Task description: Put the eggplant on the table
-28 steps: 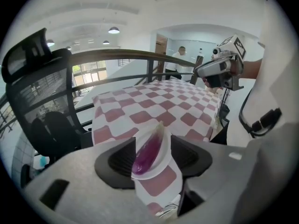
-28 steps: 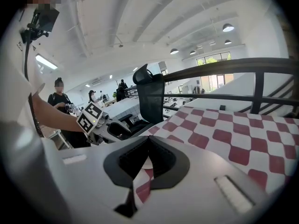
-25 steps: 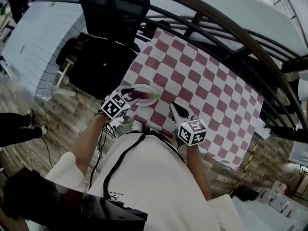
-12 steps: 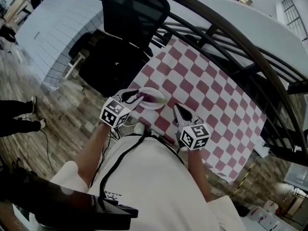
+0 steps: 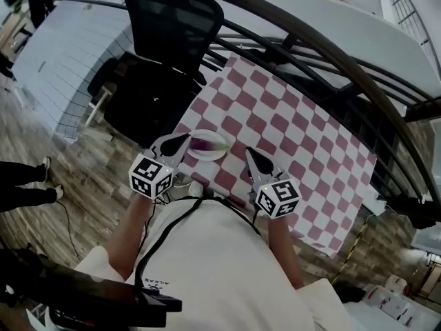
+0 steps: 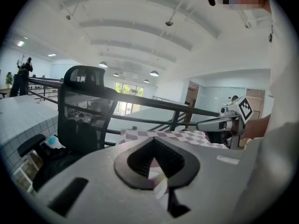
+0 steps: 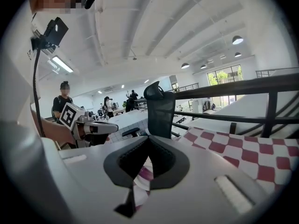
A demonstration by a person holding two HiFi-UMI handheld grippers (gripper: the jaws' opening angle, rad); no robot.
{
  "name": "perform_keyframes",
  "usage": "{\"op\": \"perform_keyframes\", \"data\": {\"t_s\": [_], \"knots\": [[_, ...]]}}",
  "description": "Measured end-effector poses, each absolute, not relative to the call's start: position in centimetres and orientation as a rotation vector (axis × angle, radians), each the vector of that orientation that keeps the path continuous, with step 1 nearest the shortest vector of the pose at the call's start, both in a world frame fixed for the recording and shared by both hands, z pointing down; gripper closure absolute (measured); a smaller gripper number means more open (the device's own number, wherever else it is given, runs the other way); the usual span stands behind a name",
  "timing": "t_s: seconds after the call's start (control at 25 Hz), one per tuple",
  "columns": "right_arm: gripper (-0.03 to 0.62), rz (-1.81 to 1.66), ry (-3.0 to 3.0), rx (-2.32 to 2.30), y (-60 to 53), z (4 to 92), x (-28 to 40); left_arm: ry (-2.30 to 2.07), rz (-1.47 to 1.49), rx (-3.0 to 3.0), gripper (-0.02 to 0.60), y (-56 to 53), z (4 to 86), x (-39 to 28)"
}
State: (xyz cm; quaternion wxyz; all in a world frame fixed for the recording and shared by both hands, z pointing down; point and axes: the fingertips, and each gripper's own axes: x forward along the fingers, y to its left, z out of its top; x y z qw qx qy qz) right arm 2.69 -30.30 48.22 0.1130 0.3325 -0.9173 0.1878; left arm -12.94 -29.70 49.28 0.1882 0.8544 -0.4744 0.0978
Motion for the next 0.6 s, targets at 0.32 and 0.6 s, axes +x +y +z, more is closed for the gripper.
{"op": "perform_keyframes", "data": {"t_s": [0.32, 0.6], "knots": [[0.588, 0.57, -2.664, 1.037, -30.1, 48.8, 3.9, -1.292, 0.272, 2.448, 0.575, -30.5, 48.9, -11.9], [0.588, 0.564, -2.654, 1.057, -30.1, 48.6, 4.3, -1.271, 0.292, 2.455, 0.575, -30.5, 49.0, -11.6]]}}
